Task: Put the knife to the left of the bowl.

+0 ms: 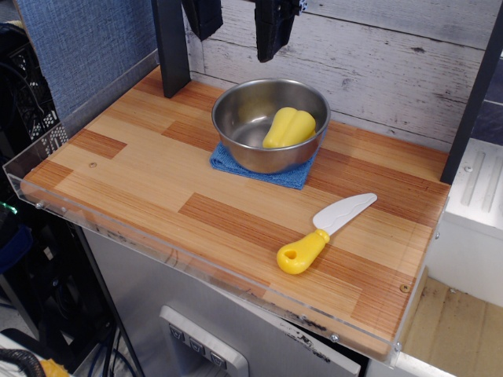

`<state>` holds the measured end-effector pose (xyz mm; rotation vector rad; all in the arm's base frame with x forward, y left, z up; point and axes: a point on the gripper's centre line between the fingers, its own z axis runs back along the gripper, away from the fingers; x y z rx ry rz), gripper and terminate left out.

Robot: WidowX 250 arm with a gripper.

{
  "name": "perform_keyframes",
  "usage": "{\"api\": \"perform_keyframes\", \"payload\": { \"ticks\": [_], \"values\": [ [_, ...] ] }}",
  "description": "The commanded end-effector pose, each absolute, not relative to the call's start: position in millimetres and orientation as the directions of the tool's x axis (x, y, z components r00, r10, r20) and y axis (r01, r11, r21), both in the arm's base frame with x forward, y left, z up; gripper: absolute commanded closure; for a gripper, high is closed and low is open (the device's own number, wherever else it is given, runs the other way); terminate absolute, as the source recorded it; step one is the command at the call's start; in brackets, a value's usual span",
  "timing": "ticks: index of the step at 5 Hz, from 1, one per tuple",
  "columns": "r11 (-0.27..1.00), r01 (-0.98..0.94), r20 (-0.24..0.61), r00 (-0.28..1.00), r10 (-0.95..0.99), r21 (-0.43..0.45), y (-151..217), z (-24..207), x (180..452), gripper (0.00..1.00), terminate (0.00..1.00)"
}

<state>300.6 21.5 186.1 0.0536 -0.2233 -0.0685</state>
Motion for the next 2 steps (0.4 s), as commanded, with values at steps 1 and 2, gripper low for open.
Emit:
{"api": "perform_keyframes", "payload": {
  "ticks": [1,2],
  "values": [
    [0.996,0.062,0.219,0.973,-0.074,0.061,21,186,301,0.0,0.0],
    [0.992,0.122,0.262,0.959,-0.108,-0.038,5,176,305,0.0,0.0]
  ]
}}
